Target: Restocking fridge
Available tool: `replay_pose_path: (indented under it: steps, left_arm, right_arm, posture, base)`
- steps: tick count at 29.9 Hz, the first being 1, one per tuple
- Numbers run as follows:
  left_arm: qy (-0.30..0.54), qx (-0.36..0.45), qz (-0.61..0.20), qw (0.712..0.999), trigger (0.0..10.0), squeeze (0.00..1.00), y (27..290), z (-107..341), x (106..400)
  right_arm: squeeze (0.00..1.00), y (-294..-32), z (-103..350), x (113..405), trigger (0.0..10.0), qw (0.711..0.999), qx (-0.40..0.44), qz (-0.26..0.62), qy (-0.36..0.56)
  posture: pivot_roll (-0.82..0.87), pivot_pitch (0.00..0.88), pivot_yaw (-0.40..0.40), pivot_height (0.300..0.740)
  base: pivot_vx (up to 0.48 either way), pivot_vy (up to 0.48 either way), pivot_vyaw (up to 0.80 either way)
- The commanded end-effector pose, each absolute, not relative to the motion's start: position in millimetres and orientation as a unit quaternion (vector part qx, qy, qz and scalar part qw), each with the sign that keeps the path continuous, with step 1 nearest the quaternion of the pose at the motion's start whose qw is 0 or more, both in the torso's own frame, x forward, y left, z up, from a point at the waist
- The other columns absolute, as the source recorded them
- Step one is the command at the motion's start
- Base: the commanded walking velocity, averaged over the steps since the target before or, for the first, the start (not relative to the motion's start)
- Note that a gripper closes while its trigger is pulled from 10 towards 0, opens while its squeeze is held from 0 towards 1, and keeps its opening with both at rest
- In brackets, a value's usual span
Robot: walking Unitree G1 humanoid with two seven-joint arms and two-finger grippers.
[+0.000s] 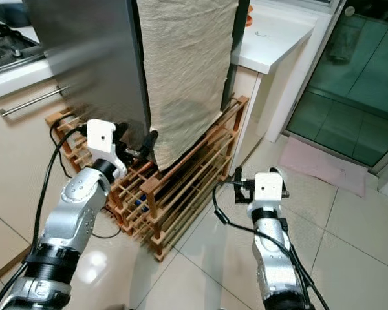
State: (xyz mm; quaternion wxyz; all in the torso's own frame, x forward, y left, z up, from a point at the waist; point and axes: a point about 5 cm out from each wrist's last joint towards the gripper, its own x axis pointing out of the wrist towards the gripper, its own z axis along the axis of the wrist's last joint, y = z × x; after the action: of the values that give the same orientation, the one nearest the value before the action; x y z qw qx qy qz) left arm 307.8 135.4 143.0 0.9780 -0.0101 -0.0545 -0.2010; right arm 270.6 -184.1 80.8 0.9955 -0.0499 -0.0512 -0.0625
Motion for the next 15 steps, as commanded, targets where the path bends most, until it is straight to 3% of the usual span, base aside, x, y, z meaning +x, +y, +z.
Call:
replay_pose_path:
  steps: [1, 4, 8, 15]
  left_arm:
    - [-0.068, -0.011, -0.207, 0.976, 10.0, 0.0, 139.3, 148.2, 303.3]
    - [-0.066, -0.009, -0.177, 0.982, 10.0, 0.0, 161.7, 148.2, 271.7]
    - [-0.047, -0.004, -0.154, 0.987, 10.0, 0.0, 169.1, 143.7, 257.4]
    - [-0.047, -0.015, -0.156, 0.987, 10.0, 0.0, 150.4, 142.4, 252.5]
  right_arm:
    - [0.0, -190.3, 87.1, 268.5, 10.0, 0.993, -0.058, -0.079, -0.061]
    - [0.0, -202.8, 108.5, 243.7, 10.0, 0.99, -0.077, -0.088, -0.077]
    - [0.0, -212.5, 106.1, 225.7, 10.0, 0.993, -0.08, -0.073, -0.046]
    - [0.0, -219.4, 110.3, 221.8, 10.0, 0.992, -0.081, -0.079, -0.047]
  posture:
    - [0.02, 0.0, -0.008, 0.74]
    - [0.03, 0.0, -0.007, 0.74]
    - [0.04, 0.0, -0.019, 0.74]
    - [0.01, 0.0, -0.034, 0.74]
  base:
    - [0.0, 0.0, 0.0]
    - [0.0, 0.0, 0.0]
    - [0.0, 0.0, 0.0]
    - [0.0, 0.0, 0.0]
